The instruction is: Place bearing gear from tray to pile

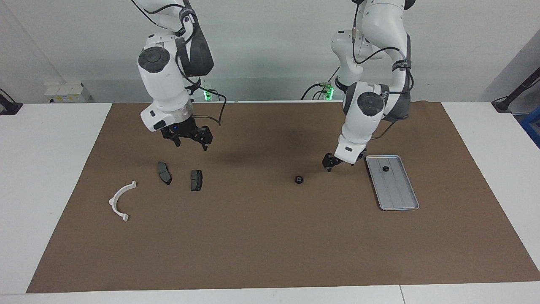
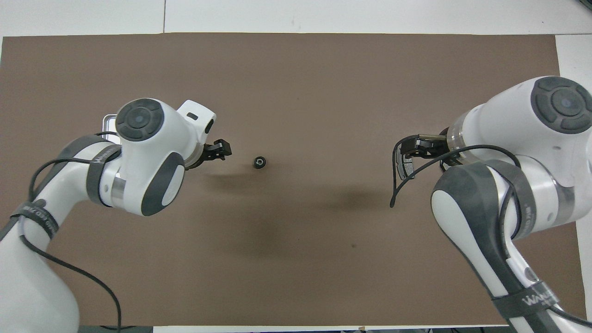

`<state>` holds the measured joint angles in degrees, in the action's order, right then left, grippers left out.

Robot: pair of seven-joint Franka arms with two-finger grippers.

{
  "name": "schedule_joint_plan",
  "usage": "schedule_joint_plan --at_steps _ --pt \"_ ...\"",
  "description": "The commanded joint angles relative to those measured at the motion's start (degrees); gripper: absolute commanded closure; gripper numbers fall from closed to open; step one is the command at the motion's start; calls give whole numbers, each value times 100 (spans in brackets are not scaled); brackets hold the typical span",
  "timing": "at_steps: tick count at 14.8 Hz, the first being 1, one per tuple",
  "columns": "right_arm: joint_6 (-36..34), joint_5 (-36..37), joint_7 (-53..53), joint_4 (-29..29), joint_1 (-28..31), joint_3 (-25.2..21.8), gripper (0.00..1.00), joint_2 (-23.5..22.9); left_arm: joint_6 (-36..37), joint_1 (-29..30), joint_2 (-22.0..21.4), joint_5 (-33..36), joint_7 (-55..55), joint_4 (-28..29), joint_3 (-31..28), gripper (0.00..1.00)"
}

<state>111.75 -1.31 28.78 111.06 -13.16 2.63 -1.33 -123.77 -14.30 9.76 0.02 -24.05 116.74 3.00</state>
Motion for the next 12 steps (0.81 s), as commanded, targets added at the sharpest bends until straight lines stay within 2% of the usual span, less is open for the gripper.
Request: schedule_joint_plan --at_steps 1,5,7,10,12 --pt "267 -97 898 -233 -510 1 0 -393 -41 567 -177 -11 1205 306 51 0" --pt "242 -27 1918 -961 -1179 1 0 -1165 -226 1464 -159 -11 2604 332 60 0" --pt "233 -9 2271 -1453 -1487 -8 0 -1649 -436 1588 -159 -11 2747 463 60 11" --pt "154 184 2657 -2103 -1803 -16 0 -2272 -744 1711 -133 -11 2783 701 51 17" --pt "-126 429 3140 -2823 -2032 -8 0 -2948 -789 1711 -150 -11 2748 824 51 19"
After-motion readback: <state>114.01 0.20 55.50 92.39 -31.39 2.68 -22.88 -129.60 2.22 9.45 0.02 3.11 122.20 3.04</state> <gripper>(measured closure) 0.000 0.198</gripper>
